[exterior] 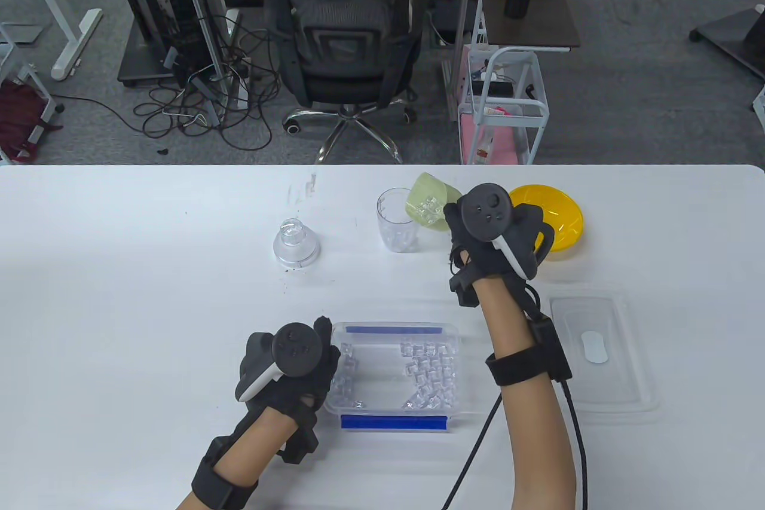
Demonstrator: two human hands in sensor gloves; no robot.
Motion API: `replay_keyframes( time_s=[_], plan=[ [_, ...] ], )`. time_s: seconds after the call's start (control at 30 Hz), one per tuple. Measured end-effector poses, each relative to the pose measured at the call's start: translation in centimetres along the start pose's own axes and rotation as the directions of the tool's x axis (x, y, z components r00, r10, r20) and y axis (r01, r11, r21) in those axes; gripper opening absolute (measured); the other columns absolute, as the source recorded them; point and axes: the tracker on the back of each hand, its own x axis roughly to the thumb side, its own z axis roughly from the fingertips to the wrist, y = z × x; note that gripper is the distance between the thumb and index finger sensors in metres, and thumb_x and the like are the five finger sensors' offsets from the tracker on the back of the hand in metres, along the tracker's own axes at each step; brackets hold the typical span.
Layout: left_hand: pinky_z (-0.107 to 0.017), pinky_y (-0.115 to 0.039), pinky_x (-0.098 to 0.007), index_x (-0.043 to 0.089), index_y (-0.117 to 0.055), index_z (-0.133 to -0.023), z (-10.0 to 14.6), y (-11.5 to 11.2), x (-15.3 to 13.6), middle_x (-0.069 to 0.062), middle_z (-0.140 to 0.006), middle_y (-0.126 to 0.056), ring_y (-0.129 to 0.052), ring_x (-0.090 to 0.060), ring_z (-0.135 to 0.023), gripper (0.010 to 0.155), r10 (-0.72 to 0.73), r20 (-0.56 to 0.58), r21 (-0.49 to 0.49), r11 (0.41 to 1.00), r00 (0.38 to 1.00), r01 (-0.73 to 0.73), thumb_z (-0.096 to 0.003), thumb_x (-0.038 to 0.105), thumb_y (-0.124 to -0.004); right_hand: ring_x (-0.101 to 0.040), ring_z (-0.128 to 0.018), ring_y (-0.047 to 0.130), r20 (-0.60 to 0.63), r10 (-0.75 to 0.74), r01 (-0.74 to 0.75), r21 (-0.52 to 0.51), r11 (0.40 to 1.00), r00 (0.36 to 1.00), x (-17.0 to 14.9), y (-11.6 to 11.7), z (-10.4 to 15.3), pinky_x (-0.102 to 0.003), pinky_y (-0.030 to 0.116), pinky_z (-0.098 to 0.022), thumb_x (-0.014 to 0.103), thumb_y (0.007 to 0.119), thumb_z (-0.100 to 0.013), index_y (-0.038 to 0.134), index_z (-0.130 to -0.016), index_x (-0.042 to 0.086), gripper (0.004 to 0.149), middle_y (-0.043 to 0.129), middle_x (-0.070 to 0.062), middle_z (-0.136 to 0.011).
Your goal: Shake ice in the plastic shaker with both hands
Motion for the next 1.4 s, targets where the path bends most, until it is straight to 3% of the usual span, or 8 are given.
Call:
replay_keyframes(
  time_s=[0.23, 1.07, 1.4],
  plan=[
    [-0.017, -0.084, -0.032, -0.001, -0.039, -0.109, 0.0, 0.0, 0.0, -0.018, -0.054, -0.095, -0.096, -0.018, -0.023, 0.064, 0.004, 0.000, -0.001, 1.000, 1.000, -0.004, -0.0574, 0.035, -0.054, -0.022, -0.006, 0.089, 0.058, 0.106, -0.105, -0.016, 0.994, 0.993, 1.6, 0.3, 0.7, -0.026, 0.075, 0.004, 0.034, 0.083, -0.045, 0.098, -0.072, -0.003, 0.047, 0.101, -0.020, -0.036],
    [-0.017, -0.084, -0.032, -0.001, -0.039, -0.109, 0.0, 0.0, -0.1, -0.018, -0.053, -0.095, -0.096, -0.018, -0.022, 0.064, 0.002, 0.000, -0.002, 1.000, 1.000, -0.002, -0.0574, 0.035, -0.054, -0.022, -0.006, 0.089, 0.113, 0.198, -0.194, -0.045, 0.980, 0.974, 3.8, 0.6, 1.7, -0.026, 0.075, 0.004, 0.034, 0.083, -0.045, 0.098, -0.072, -0.002, 0.047, 0.101, -0.020, -0.036],
    [-0.017, -0.084, -0.032, -0.001, -0.039, -0.109, 0.0, 0.0, -0.1, -0.018, -0.053, -0.095, -0.096, -0.018, -0.022, 0.064, -0.003, -0.001, 0.001, 1.000, 1.000, 0.003, -0.0574, 0.035, -0.053, -0.023, -0.009, 0.089, 0.199, 0.316, -0.270, -0.226, 0.936, 0.928, 3.2, -0.6, 4.3, -0.028, 0.075, 0.002, 0.034, 0.083, -0.045, 0.097, -0.074, -0.001, 0.047, 0.101, -0.020, -0.039]
  ],
)
